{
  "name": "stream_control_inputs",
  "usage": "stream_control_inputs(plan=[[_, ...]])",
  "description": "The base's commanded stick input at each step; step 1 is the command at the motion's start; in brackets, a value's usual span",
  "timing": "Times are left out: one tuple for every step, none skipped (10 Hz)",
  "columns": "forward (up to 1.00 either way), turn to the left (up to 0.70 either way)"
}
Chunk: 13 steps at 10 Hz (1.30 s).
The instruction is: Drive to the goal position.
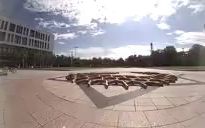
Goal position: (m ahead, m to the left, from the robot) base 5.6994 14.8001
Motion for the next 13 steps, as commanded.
stream_control_inputs(plan=[[0.05, 0.0], [0.05, 0.0], [0.05, 0.0], [0.05, 0.0], [0.05, 0.0], [0.05, 0.0], [0.05, 0.0], [0.05, 0.0], [0.05, 0.0], [0.05, -0.01], [0.05, -0.01], [0.05, -0.01], [0.05, -0.01]])
